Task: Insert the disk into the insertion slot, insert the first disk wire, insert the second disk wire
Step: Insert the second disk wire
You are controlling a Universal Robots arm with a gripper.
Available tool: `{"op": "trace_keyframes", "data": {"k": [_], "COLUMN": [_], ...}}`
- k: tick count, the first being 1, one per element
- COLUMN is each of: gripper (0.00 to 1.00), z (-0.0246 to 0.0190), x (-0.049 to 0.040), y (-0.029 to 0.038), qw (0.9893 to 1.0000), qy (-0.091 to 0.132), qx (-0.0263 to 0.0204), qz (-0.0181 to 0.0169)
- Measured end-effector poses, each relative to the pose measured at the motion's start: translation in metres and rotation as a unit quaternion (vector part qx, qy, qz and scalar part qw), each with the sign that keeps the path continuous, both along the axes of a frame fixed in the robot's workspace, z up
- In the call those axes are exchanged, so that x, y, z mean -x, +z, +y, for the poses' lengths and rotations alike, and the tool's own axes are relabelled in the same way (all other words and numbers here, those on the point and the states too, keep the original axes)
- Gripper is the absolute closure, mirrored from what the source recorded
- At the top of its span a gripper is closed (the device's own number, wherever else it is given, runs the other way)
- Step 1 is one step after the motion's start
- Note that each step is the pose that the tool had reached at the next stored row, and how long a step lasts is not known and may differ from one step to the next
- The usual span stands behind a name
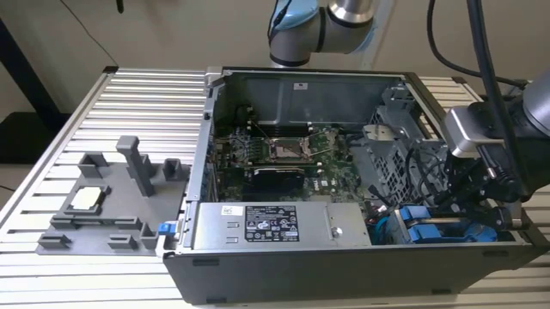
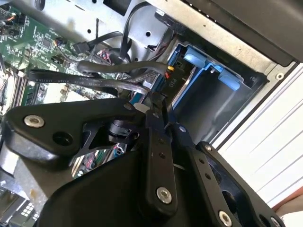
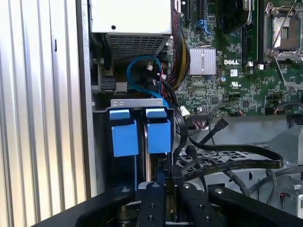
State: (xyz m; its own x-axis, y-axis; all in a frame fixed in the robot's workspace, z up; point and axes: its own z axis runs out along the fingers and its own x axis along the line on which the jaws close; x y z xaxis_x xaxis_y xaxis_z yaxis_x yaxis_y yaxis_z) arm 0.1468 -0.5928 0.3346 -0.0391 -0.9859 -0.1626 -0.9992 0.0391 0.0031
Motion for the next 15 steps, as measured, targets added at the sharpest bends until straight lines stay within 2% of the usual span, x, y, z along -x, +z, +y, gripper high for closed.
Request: {"op": "trace_keyframes", "data": {"k": [5, 6, 7, 13, 15], "gripper": [0.82, 0.76, 0.76, 0.76, 0.76], "z": [0.0001, 0.0001, 0.0001, 0.0001, 0.0001], "x": [0.0000, 0.0000, 0.0000, 0.0000, 0.0000], "y": [-0.0007, -0.0007, -0.0001, 0.0135, 0.0200], "qw": [1.0000, 1.0000, 1.0000, 1.0000, 1.0000], "qy": [0.000, 0.000, 0.000, 0.000, 0.000], "qx": [-0.0007, -0.0007, -0.0006, -0.0006, -0.0005], "qz": [0.0000, 0.0000, 0.0000, 0.0000, 0.0000]}}
